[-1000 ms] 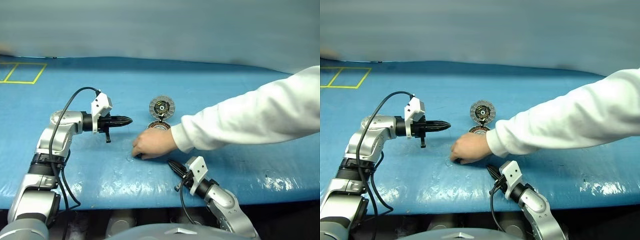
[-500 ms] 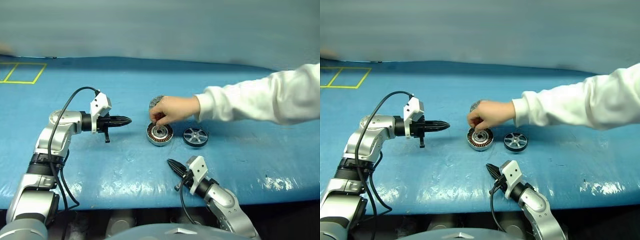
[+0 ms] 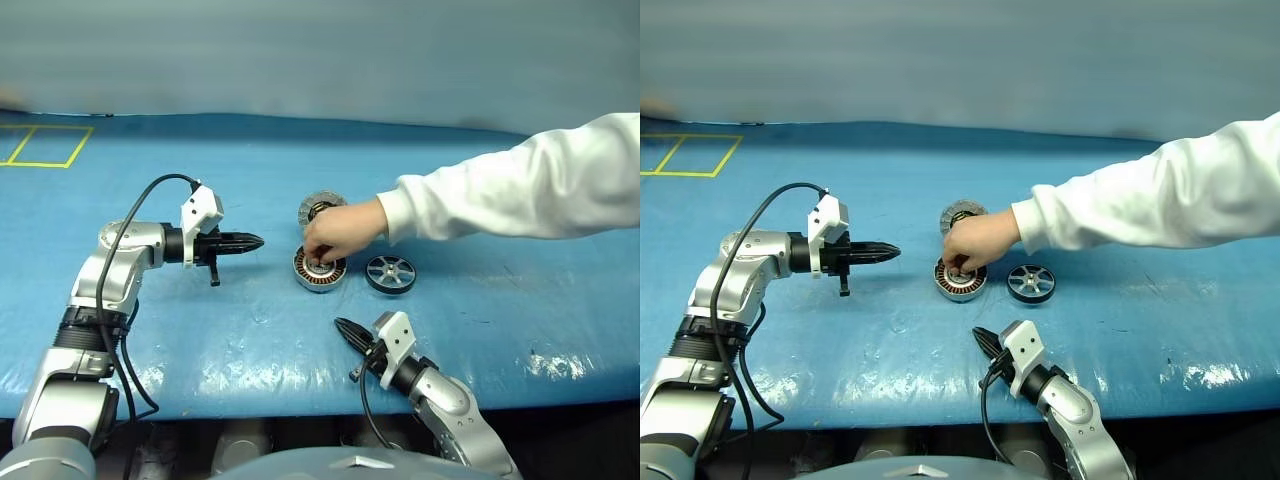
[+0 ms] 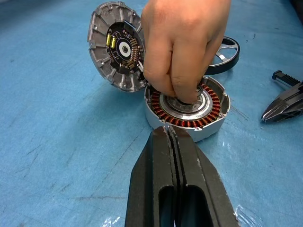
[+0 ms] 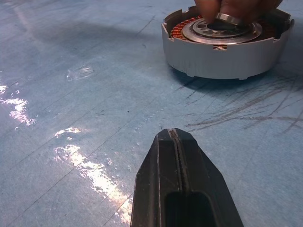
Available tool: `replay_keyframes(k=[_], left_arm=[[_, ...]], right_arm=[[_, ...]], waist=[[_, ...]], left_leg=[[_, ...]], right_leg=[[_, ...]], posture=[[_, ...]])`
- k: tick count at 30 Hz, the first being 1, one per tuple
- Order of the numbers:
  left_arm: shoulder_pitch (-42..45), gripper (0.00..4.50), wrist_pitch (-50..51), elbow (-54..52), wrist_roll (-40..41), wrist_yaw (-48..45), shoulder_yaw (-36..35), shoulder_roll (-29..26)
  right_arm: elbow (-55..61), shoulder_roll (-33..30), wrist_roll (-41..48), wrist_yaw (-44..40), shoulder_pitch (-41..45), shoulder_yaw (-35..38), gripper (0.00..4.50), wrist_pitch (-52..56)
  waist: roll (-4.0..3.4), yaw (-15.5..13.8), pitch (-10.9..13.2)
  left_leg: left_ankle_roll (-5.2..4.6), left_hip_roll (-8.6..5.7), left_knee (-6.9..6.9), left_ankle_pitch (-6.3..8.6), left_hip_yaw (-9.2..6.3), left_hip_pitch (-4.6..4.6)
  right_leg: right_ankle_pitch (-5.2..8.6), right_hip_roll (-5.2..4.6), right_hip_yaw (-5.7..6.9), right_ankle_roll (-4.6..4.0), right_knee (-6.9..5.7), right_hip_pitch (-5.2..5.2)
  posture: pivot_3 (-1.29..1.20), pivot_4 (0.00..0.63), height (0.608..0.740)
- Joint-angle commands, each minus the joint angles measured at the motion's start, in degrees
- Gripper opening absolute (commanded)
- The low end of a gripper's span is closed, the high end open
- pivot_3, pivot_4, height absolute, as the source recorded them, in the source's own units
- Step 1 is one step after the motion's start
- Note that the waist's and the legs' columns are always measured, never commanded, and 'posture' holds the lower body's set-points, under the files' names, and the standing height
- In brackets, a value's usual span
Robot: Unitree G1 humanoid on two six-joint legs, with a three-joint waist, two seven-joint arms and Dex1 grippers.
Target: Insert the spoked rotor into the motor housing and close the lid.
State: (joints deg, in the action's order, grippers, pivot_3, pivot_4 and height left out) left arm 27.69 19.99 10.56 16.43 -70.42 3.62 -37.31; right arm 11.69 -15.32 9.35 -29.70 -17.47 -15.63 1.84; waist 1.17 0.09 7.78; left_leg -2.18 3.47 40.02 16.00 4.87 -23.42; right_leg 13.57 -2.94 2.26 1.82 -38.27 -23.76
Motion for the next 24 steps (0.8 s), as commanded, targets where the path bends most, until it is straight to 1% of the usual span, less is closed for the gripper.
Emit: replay_keyframes(k=[1, 24], left_arm=[[0.5, 0.03, -0.1, -1.6, 0.6, -0.2, -0.2, -0.5], [0.6, 0.03, -0.1, -1.6, 0.5, -0.4, 0.0, -0.8]], right_arm=[[0.9, -0.1, 0.1, -0.1, 0.1, 0.5, 0.0, -0.2], [0.8, -0.2, -0.2, -0.2, 0.1, 0.1, 0.0, -0.2]], waist=[[0.0, 0.0, 0.0], [0.0, 0.0, 0.0]], left_leg=[[0.0, 0.0, 0.0, 0.0, 0.0, 0.0], [0.0, 0.0, 0.0, 0.0, 0.0, 0.0]], right_leg=[[0.0, 0.0, 0.0, 0.0, 0.0, 0.0], [0.0, 0.0, 0.0, 0.0, 0.0, 0.0]], posture=[[0.0, 0.15, 0.74], [0.0, 0.15, 0.74]])
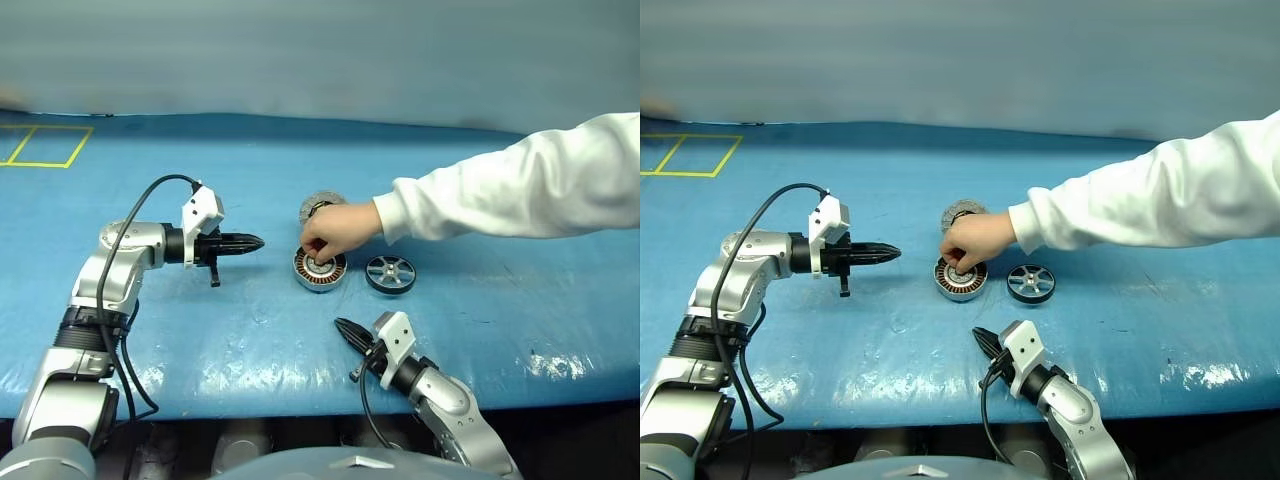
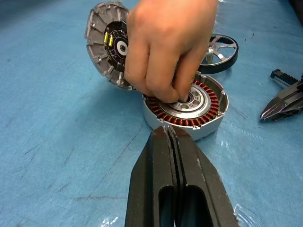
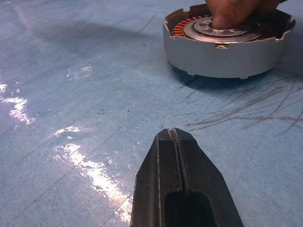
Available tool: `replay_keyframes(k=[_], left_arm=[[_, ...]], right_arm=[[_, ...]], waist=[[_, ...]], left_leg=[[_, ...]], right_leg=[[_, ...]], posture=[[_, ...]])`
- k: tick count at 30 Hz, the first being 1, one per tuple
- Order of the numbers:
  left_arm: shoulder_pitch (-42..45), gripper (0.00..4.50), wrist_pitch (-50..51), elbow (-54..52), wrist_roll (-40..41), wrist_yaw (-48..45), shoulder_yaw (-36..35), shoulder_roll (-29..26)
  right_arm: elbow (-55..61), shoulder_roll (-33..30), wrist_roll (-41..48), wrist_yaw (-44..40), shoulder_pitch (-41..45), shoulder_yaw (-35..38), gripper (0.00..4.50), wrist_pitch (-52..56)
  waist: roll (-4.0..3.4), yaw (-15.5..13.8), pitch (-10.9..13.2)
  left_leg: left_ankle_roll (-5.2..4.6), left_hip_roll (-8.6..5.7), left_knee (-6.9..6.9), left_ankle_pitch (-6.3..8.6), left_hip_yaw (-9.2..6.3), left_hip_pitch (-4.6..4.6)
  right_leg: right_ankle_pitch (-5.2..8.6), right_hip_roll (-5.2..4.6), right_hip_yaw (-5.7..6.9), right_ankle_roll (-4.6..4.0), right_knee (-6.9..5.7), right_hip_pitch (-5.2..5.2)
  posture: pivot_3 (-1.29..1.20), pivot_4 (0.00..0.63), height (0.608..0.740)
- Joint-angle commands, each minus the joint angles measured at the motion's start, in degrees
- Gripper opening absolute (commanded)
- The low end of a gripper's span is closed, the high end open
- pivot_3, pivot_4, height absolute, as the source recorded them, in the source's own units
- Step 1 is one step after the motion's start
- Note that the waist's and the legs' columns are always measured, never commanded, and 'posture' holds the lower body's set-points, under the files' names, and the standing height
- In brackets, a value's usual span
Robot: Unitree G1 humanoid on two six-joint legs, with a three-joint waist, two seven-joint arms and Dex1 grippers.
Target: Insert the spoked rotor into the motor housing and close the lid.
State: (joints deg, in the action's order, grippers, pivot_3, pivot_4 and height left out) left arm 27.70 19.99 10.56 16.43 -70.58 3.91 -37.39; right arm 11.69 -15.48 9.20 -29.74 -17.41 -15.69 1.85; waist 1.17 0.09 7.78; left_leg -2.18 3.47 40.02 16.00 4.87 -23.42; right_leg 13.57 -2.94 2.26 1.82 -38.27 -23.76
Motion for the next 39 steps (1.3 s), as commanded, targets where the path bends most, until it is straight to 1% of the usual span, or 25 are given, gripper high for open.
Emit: replay_keyframes(k=[1, 23, 39], left_arm=[[0.6, 0.03, -0.1, -1.6, 0.5, -0.2, -0.2, -0.7], [-0.3, 0.03, -0.1, -2.4, 0.7, -0.4, 0.1, -1.0], [-0.6, 0.03, -0.3, -2.8, 1.4, -0.2, 0.2, -0.7]], right_arm=[[0.8, -0.1, -0.1, -0.2, 0.1, 0.1, 0.0, -0.2], [1.6, -0.1, -0.1, 0.1, -1.5, 0.0, 0.0, -0.2], [2.3, -0.4, -0.1, 0.4, -0.9, 0.6, 0.0, 0.7]], waist=[[0.0, 0.0, 0.0], [0.0, 0.0, 0.0], [0.0, 0.0, 0.0]], left_leg=[[0.0, 0.0, 0.0, 0.0, 0.0, 0.0], [0.0, 0.0, -0.03, 0.0, -0.01, 0.0], [0.0, 0.0, -0.03, 0.0, 0.0, 0.0]], right_leg=[[0.0, 0.0, 0.0, 0.0, 0.0, 0.0], [0.01, 0.0, 0.01, -0.01, 0.01, 0.0], [0.01, 0.0, 0.0, -0.01, 0.02, 0.0]], posture=[[0.0, 0.15, 0.74], [0.0, 0.15, 0.74], [0.0, 0.15, 0.74]])
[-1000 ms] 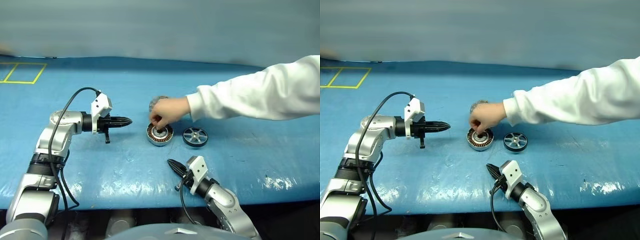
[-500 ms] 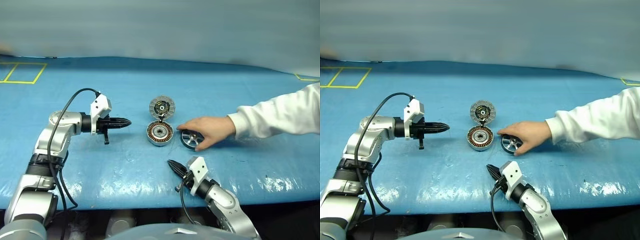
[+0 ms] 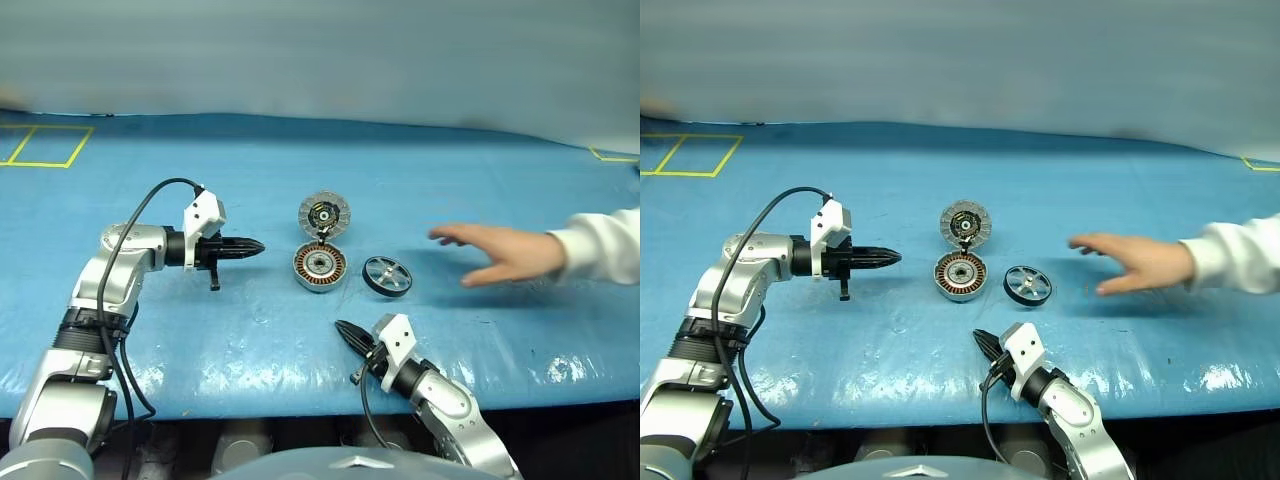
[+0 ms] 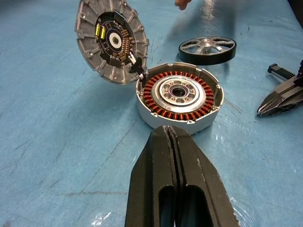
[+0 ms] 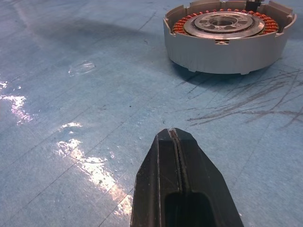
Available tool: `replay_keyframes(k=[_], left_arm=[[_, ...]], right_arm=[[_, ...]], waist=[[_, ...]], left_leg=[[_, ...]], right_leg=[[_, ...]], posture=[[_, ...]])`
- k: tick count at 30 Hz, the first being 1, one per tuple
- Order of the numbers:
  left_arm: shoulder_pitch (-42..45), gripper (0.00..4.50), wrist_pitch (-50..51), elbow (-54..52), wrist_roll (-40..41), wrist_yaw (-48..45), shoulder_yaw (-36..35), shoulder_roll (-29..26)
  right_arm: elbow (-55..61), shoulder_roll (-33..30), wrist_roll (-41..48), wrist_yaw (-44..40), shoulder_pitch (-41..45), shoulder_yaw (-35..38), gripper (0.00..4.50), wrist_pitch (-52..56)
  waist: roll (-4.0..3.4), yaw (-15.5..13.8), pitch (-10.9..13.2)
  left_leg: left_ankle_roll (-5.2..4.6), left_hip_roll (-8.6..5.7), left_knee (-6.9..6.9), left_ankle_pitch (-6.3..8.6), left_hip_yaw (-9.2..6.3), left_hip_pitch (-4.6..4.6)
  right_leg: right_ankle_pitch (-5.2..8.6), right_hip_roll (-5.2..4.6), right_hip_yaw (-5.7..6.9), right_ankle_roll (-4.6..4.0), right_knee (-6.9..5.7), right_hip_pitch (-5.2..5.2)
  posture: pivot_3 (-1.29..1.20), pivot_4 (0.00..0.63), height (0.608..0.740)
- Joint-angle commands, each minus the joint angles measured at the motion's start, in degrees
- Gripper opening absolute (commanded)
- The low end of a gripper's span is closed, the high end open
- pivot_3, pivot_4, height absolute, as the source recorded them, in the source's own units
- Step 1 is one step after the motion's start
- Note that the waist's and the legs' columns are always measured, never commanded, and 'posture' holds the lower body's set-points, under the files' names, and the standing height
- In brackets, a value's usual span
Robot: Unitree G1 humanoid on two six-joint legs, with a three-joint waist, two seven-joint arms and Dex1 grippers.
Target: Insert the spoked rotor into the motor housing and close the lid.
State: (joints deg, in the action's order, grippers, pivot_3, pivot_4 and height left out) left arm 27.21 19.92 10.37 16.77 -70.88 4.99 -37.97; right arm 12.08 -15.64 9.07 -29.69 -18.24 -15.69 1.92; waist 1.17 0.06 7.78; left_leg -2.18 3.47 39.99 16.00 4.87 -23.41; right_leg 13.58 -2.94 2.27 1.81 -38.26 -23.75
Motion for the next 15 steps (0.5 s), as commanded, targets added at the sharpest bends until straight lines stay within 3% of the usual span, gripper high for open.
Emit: replay_keyframes(k=[1, 13, 15], left_arm=[[-0.3, 0.03, -0.2, -2.6, 1.1, 0.1, -0.9, -0.1], [-1.6, 0.03, 0.9, -4.0, 1.4, 0.0, -0.2, -0.2], [-2.2, 0.4, 0.6, -4.6, 1.7, 2.3, -1.4, 1.3]], right_arm=[[1.9, -0.3, 0.0, 0.4, -0.1, 0.6, 0.0, 0.7], [3.1, -0.3, -0.3, 0.8, -0.7, 0.6, 0.0, 1.2], [3.7, -0.3, -0.2, 1.1, -1.0, 0.8, 0.0, 1.3]], waist=[[0.0, 0.0, 0.0], [-0.01, 0.0, 0.0], [-0.01, -0.1, 0.0]], left_leg=[[0.0, 0.0, 0.0, 0.0, 0.0, 0.0], [0.0, 0.0, 0.0, 0.0, 0.0, 0.0], [0.0, 0.0, 0.0, 0.0, 0.0, 0.0]], right_leg=[[0.0, 0.0, 0.0, 0.0, 0.0, 0.0], [0.0, -0.01, 0.0, 0.0, 0.01, 0.0], [0.0, 0.0, 0.0, 0.0, 0.01, -0.01]], posture=[[0.0, 0.15, 0.74], [0.0, 0.15, 0.74], [0.0, 0.15, 0.74]])
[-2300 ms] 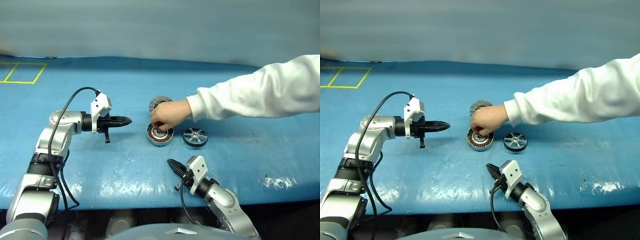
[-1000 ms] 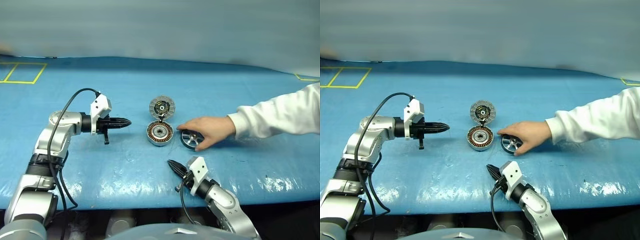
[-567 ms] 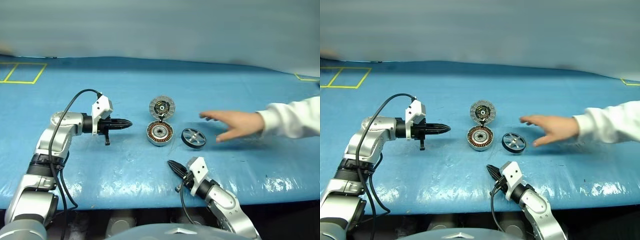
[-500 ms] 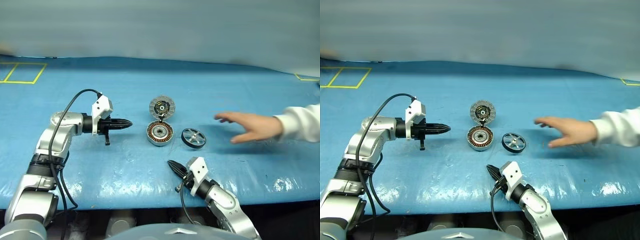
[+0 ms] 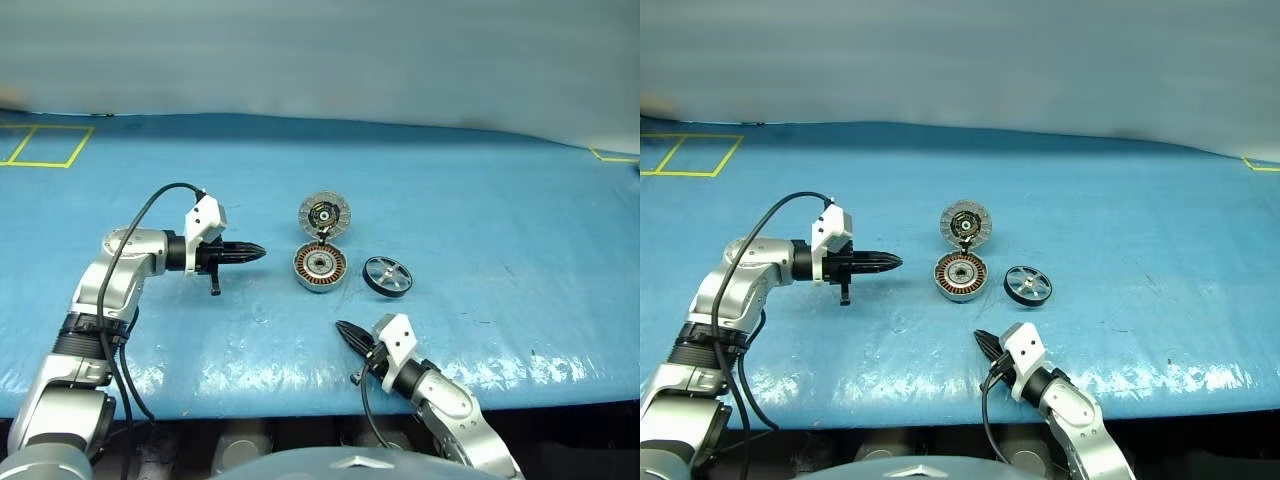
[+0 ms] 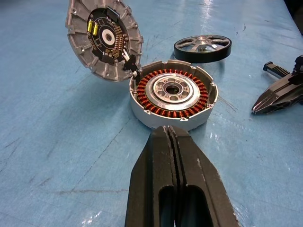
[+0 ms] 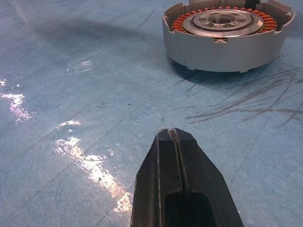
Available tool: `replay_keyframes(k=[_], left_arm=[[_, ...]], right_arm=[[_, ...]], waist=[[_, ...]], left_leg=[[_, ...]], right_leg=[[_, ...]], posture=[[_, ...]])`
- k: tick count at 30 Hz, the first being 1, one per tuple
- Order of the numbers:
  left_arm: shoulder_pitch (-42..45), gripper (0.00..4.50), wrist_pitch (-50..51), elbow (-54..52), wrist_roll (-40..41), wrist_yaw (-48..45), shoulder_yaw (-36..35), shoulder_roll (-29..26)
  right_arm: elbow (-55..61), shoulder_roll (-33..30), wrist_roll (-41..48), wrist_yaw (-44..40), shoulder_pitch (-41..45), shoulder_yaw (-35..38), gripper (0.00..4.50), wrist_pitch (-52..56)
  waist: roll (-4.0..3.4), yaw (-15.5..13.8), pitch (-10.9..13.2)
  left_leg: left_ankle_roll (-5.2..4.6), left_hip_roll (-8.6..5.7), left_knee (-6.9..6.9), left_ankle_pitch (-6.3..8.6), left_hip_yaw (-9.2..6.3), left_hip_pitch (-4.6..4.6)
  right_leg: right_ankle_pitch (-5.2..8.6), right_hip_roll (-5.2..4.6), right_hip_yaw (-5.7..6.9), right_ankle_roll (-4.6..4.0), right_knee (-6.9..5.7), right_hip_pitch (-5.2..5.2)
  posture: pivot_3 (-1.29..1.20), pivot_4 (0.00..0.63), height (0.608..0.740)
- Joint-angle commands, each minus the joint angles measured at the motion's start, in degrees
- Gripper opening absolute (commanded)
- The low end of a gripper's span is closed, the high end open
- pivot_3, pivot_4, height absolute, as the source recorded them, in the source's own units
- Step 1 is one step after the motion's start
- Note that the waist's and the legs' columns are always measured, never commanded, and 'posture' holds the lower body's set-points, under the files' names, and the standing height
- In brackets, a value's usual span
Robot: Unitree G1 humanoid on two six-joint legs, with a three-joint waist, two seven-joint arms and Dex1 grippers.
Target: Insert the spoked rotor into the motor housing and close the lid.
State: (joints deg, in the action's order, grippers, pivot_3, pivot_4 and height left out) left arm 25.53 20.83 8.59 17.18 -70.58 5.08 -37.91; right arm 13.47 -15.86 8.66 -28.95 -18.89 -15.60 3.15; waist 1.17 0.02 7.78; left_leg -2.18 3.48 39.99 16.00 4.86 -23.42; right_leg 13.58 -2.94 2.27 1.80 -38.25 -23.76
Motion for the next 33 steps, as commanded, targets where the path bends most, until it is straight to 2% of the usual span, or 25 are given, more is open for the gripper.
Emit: replay_keyframes(k=[1, 8, 11, 13, 17, 20, 23, 26, 32, 33], left_arm=[[-1.1, 0.64, -0.3, -3.5, 1.6, 2.6, -1.7, 1.6], [-6.2, 3.0, -0.9, -8.8, 1.7, 5.6, -1.5, 2.0], [-10.8, 4.05, -1.7, -12.8, 1.6, 7.8, -1.7, 2.5], [-14.2, 4.48, -1.5, -15.9, 2.2, 9.5, -2.0, 3.0], [-22.3, 4.48, -2.9, -22.2, 3.4, 12.1, -2.0, 5.2], [-27.4, 4.48, -5.3, -25.9, 2.8, 14.4, -0.9, 7.5], [-32.1, 4.48, -13.1, -26.7, 0.7, 16.5, 0.3, 11.1], [-34.8, 4.5, -16.4, -26.8, -0.6, 19.3, 1.5, 13.7], [-37.9, 4.5, -19.0, -26.7, -1.4, 22.7, 3.3, 16.2], [-38.4, 4.5, -19.1, -26.9, -1.4, 22.9, 3.6, 16.3]], right_arm=[[2.6, -0.2, 0.2, 0.5, -0.6, 0.7, 0.0, 0.1], [4.6, -1.1, 0.2, 0.7, -1.5, 1.0, 0.0, 0.9], [9.6, -2.1, 0.8, 1.6, -1.6, 2.8, 0.0, 3.8], [14.6, -3.3, 1.6, 3.0, -1.4, 4.5, 0.0, 9.4], [25.2, -7.3, 7.2, 3.5, 1.5, 9.5, 0.0, 24.8], [30.4, -13.3, 10.9, 1.8, 5.4, 12.9, 0.0, 35.3], [31.8, -20.6, 12.2, -0.1, 11.1, 15.5, 0.0, 43.1], [31.4, -22.7, 15.1, 0.4, 17.2, 18.5, 0.6, 49.6], [28.2, -25.4, 16.0, 2.1, 28.2, 17.9, 2.57, 61.2], [26.9, -24.5, 16.5, 3.0, 30.1, 18.4, 2.57, 63.5]], waist=[[-0.01, -0.1, 0.0], [-0.03, 0.1, 0.0], [-0.1, 0.2, 0.1], [-0.16, 0.3, 0.1], [-0.18, 0.3, 0.1], [-0.21, 0.1, 0.1], [-0.35, -0.2, 0.2], [-0.36, -0.3, 0.2], [-0.42, -0.5, 0.2], [-0.42, -0.5, 0.2]], left_leg=[[0.0, 0.0, 0.0, 0.0, 0.0, 0.0], [-0.01, 0.01, -0.04, 0.01, 0.0, -0.01], [-0.01, 0.0, -0.04, 0.01, 0.01, -0.01], [-0.03, -0.01, -0.05, 0.02, 0.07, -0.01], [-0.03, -0.01, -0.05, 0.03, 0.05, -0.01], [-0.03, -0.01, -0.05, 0.03, 0.05, 0.0], [-0.05, -0.02, -0.05, 0.04, 0.08, 0.03], [-0.08, -0.04, -0.05, 0.03, 0.07, 0.01], [-0.14, -0.06, -0.09, 0.06, 0.04, -0.11], [-0.16, -0.07, -0.12, 0.07, 0.04, -0.12]], right_leg=[[0.0, -0.01, 0.0, 0.0, 0.0, 0.0], [0.01, -0.02, 0.01, -0.02, 0.02, -0.01], [0.01, -0.06, -0.01, -0.02, 0.02, -0.01], [0.01, -0.11, -0.03, -0.02, 0.03, -0.02], [0.0, -0.18, 0.01, -0.02, 0.04, -0.02], [0.0, -0.21, 0.04, -0.03, 0.06, 0.0], [-0.05, -0.33, 0.09, -0.11, 0.11, 0.01], [-0.08, -0.42, 0.15, -0.15, 0.14, -0.01], [-0.09, -0.26, 0.15, -0.16, 0.21, -0.07], [-0.08, -0.26, 0.15, -0.16, 0.24, -0.07]], posture=[[0.0, 0.15, 0.74], [0.0, 0.15, 0.74], [0.0, 0.15, 0.74], [0.0, 0.15, 0.74], [0.0, 0.15, 0.74], [0.0, 0.15, 0.74], [0.0, 0.15, 0.74], [0.0, 0.15, 0.74], [0.0, 0.15, 0.74], [0.0, 0.15, 0.74]])
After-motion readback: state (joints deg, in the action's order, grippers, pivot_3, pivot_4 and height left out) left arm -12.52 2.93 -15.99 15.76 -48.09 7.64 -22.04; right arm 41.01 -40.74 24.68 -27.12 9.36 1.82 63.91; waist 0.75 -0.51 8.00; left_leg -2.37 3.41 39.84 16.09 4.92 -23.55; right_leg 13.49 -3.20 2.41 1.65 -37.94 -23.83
